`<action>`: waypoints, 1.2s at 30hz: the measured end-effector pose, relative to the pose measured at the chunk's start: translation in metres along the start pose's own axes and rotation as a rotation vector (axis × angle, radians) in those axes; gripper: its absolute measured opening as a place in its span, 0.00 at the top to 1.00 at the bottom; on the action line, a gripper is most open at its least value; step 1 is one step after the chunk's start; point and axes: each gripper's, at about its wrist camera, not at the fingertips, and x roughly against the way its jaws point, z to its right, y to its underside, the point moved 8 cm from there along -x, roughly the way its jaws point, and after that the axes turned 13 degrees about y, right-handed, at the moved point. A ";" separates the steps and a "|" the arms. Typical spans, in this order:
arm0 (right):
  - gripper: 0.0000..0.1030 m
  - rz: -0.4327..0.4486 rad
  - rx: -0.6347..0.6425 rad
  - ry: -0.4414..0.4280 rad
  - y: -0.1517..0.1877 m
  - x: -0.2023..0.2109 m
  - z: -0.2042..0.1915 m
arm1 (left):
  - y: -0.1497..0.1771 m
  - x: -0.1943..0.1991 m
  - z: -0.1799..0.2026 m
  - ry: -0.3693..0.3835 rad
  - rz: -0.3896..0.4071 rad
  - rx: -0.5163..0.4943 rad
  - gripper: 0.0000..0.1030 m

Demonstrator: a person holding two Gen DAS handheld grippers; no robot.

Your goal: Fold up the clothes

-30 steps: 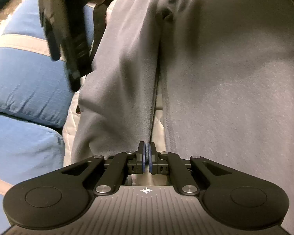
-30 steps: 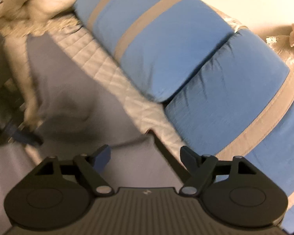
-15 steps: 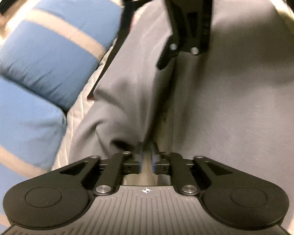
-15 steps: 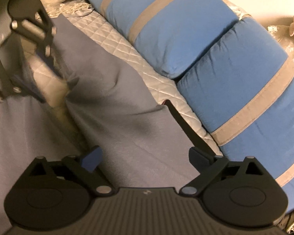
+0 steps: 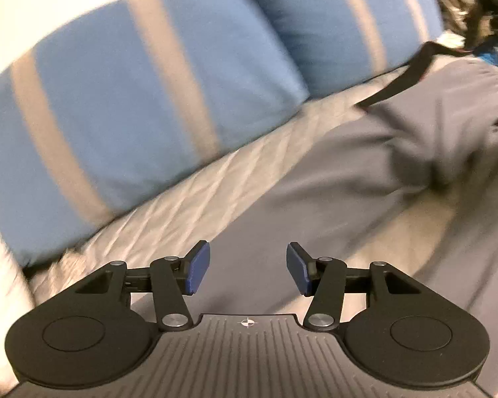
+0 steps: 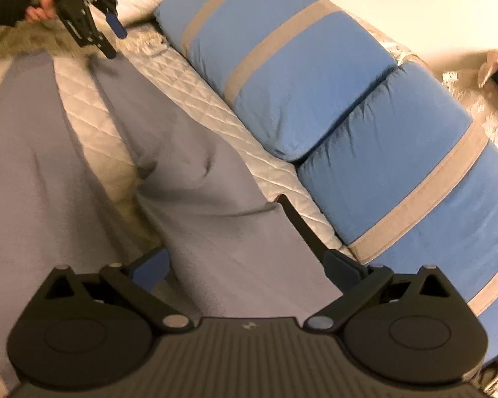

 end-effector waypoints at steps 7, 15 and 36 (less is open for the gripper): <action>0.00 -0.054 -0.050 -0.044 0.039 -0.001 0.033 | 0.029 -0.014 -0.082 0.015 -0.098 0.025 0.52; 0.00 -0.127 -0.142 -0.114 0.097 0.001 0.081 | 0.036 -0.065 -0.122 0.112 -0.171 0.067 0.52; 0.24 -0.274 -0.307 0.025 0.198 -0.068 0.210 | 0.051 -0.076 -0.116 0.198 -0.206 0.184 0.94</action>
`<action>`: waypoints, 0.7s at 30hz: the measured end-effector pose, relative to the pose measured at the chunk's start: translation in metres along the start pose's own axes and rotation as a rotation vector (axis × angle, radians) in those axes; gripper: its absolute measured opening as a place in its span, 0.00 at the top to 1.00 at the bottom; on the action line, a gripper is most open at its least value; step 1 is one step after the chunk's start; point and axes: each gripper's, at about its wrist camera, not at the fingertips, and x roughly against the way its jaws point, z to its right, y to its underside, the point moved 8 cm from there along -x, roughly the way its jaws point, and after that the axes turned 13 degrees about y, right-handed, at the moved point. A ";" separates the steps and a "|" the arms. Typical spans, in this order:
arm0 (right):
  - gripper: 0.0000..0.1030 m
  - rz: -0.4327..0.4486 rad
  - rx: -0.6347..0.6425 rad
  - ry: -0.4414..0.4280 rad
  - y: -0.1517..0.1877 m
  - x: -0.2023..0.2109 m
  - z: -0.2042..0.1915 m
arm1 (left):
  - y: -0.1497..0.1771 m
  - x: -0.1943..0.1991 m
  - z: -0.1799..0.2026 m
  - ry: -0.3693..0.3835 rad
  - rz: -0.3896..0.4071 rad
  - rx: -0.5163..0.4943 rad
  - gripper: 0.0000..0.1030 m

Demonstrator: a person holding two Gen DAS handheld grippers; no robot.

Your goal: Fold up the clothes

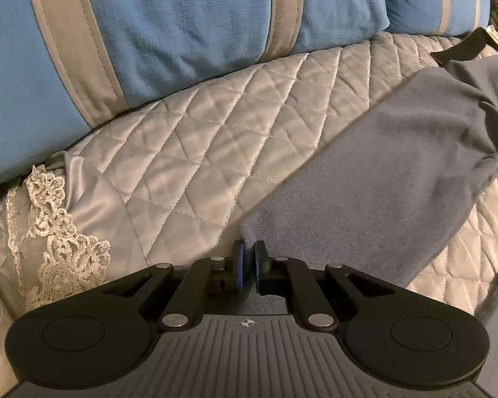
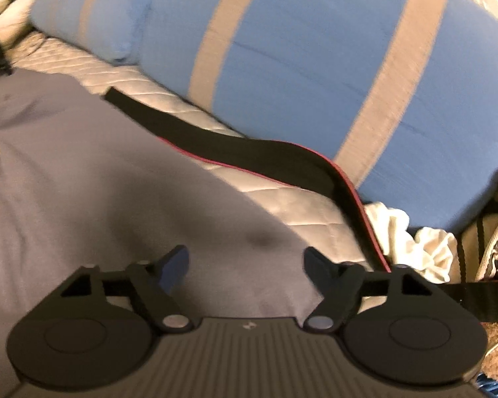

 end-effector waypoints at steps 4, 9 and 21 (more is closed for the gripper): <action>0.32 -0.040 -0.031 0.029 0.005 -0.029 0.025 | -0.001 -0.001 0.000 -0.010 -0.005 -0.001 0.94; 0.48 -0.085 -0.109 -0.006 0.014 -0.060 0.047 | -0.003 -0.004 0.004 -0.031 -0.018 -0.029 0.94; 0.98 0.040 -0.098 0.130 -0.007 -0.024 0.062 | -0.008 0.012 -0.001 -0.091 0.056 -0.029 0.95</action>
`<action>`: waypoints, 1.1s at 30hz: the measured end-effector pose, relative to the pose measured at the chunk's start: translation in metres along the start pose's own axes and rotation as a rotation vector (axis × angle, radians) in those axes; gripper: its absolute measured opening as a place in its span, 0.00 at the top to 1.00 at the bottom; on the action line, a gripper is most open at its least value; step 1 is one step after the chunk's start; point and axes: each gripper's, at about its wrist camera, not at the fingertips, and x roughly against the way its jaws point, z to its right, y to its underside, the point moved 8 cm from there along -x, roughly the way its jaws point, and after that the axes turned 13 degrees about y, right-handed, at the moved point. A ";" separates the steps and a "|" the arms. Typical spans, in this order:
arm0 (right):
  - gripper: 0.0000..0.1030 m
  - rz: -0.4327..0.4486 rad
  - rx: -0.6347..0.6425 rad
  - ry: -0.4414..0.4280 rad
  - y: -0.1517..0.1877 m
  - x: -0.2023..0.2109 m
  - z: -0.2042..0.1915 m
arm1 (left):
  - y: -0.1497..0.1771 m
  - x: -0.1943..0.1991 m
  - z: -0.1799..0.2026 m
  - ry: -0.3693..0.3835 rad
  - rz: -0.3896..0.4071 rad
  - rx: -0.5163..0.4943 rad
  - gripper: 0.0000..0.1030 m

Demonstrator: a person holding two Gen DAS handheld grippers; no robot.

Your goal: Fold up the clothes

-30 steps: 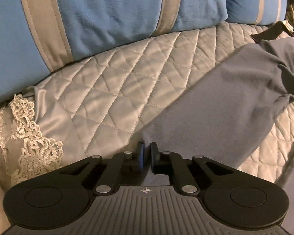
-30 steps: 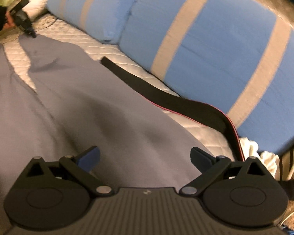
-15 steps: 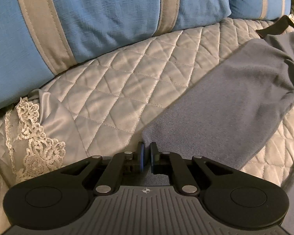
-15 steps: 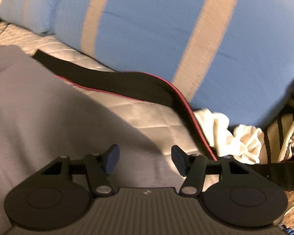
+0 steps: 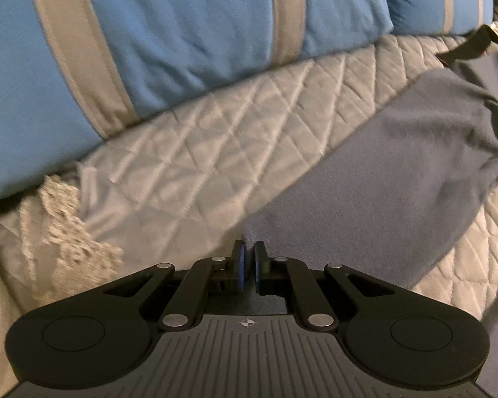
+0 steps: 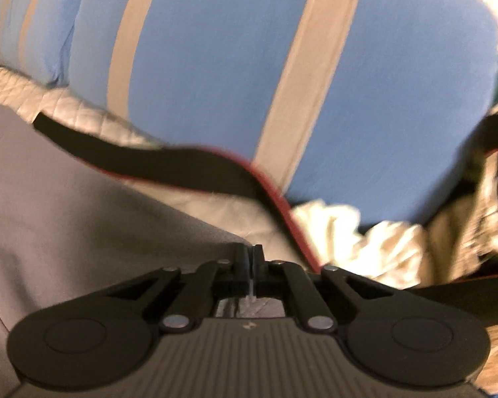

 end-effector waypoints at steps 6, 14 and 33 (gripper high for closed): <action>0.99 0.159 0.029 0.130 -0.026 0.073 0.021 | -0.030 0.067 -0.009 -0.158 0.205 -0.017 0.95; 0.99 0.282 0.106 0.134 0.048 0.206 -0.002 | 0.010 0.165 0.056 -0.263 0.446 -0.219 0.95; 0.98 0.136 0.144 0.031 0.165 0.246 -0.057 | 0.170 0.164 0.124 -0.113 0.206 -0.218 0.80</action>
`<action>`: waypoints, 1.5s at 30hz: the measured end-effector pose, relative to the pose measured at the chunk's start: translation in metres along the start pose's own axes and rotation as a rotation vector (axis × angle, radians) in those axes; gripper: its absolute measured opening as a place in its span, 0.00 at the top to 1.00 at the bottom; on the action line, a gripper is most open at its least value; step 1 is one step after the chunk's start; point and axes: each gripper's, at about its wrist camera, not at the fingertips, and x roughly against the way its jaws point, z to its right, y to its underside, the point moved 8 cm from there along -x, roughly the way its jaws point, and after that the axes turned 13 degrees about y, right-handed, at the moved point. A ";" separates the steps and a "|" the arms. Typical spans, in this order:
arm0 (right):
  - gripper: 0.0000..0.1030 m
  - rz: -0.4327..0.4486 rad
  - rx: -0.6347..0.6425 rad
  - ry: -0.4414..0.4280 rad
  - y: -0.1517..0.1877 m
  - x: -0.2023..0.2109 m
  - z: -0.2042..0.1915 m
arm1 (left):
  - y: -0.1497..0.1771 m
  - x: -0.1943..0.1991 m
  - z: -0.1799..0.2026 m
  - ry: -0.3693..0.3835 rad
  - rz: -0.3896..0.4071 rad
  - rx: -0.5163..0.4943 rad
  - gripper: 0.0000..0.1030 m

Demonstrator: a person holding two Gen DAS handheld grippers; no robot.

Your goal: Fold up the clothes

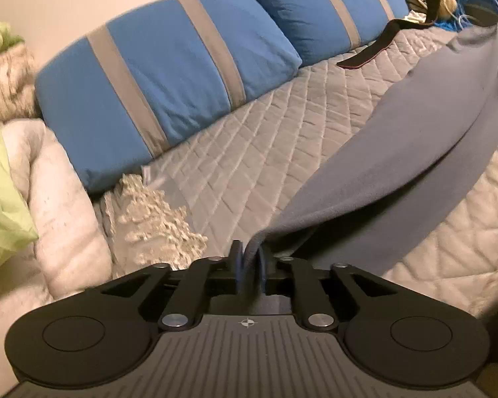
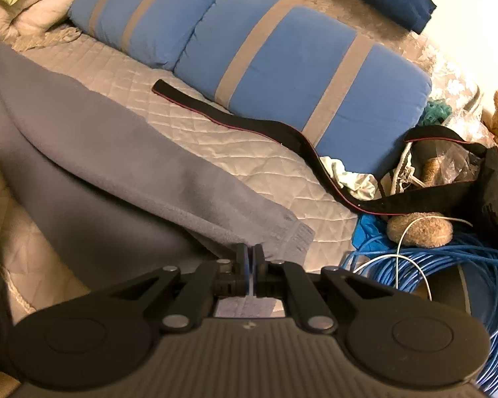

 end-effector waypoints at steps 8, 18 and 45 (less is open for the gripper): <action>0.98 0.007 0.097 0.001 -0.004 -0.001 -0.006 | -0.062 0.022 0.031 0.049 -0.036 -0.075 0.50; 0.98 0.015 0.139 0.005 -0.024 -0.003 0.003 | -0.162 -0.046 0.235 0.271 0.116 -0.420 0.46; 0.98 0.034 0.363 0.012 0.033 0.007 -0.033 | -0.160 -0.125 0.344 0.006 -0.028 -0.953 0.98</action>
